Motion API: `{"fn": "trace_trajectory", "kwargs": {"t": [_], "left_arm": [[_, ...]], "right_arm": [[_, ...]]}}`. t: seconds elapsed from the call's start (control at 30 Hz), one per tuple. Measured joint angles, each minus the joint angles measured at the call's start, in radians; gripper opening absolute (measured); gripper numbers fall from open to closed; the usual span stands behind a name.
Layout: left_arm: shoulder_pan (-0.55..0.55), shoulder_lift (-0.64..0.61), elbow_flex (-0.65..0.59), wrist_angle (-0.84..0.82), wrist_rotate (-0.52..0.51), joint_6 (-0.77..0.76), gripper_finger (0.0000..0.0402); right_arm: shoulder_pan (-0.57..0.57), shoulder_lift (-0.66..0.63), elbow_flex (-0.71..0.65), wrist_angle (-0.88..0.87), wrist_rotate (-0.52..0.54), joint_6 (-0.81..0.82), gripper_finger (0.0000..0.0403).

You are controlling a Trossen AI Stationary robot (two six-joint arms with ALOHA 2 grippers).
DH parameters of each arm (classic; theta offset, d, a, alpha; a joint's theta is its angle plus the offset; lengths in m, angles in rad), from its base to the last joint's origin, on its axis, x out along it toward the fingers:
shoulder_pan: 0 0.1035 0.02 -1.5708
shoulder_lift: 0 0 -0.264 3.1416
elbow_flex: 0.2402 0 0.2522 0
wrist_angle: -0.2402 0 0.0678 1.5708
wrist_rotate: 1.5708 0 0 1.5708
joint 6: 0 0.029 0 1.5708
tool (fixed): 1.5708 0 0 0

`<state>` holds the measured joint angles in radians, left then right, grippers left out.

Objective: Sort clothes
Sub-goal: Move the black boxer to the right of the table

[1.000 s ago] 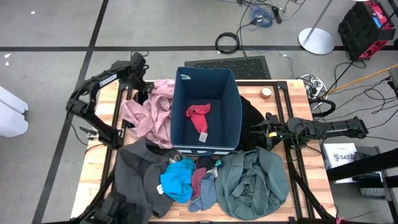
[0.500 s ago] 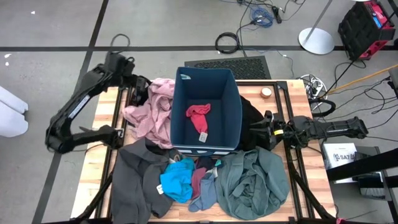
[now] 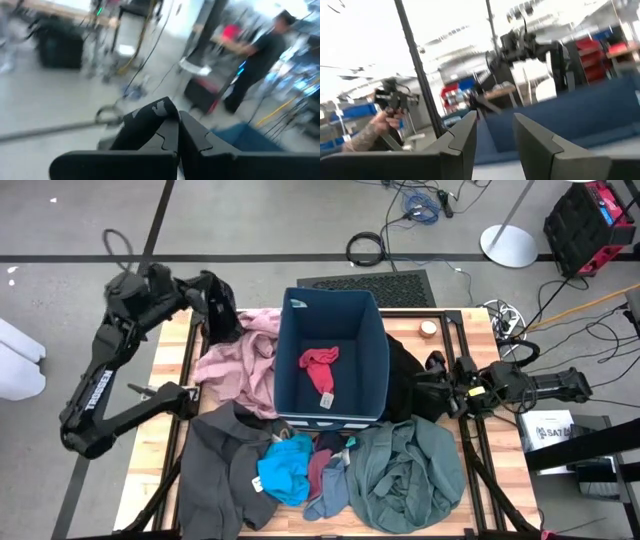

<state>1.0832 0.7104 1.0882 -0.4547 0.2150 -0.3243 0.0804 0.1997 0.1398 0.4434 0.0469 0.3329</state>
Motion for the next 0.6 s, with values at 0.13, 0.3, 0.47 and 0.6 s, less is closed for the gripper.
{"fn": "trace_trajectory", "kwargs": {"t": [0.13,0.3,0.47,0.6], "left_arm": [[0.0,-0.024,0.0,0.131,0.165,-0.064,0.0001],[-0.001,-0.048,0.0,0.331,0.386,-0.229,0.0001],[-0.017,-0.086,0.0,0.445,0.437,-0.3,0.0001],[-0.028,-0.112,0.0,0.449,0.44,-0.333,0.0001]], "right_arm": [[0.0,0.007,0.0,0.165,0.0,0.007,0.0116],[0.0,0.086,0.074,0.18,0.025,0.019,0.0116],[0.0,0.292,0.273,0.064,0.055,-0.074,0.0116],[0.0,0.497,0.506,-0.053,0.052,-0.199,0.0126]]}}
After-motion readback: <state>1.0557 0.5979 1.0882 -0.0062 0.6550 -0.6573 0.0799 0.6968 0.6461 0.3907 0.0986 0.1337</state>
